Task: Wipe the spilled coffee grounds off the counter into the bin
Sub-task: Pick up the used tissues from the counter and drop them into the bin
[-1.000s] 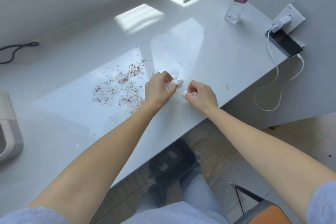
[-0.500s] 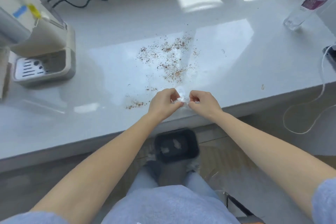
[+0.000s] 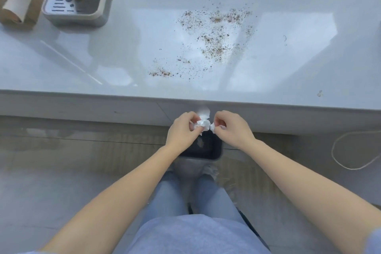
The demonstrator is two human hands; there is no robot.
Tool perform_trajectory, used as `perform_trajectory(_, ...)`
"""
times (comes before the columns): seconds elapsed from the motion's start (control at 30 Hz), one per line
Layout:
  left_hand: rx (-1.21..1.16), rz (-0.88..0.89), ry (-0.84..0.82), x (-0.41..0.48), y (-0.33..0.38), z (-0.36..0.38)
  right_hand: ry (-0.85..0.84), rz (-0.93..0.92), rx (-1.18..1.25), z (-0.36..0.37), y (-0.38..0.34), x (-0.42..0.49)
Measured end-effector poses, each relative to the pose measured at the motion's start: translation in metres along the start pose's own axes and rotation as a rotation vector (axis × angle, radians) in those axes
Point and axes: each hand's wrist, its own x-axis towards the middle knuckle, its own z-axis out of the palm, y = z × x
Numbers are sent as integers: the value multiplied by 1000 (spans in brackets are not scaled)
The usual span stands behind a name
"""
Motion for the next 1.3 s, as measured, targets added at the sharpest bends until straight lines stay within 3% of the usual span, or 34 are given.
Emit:
perform_trajectory(0.27,-8,-271,-82,-1,-61,26,-99,219,96,61,37,4)
perform_trajectory(0.47,-10,-322,-101,18,-80,37,-105,285,73,94,52,15)
perform_trajectory(0.7,28,-311,-293,22,-79,35,-232,305,37,97,50,18)
perform_trajectory(0.97,54,-129,-214,9,-52,1,-221,63,91,63,-2,35)
perform_trajectory(1.3,273,84,261,-40,-32,-82,-183,-470,-101,18,-101,43)
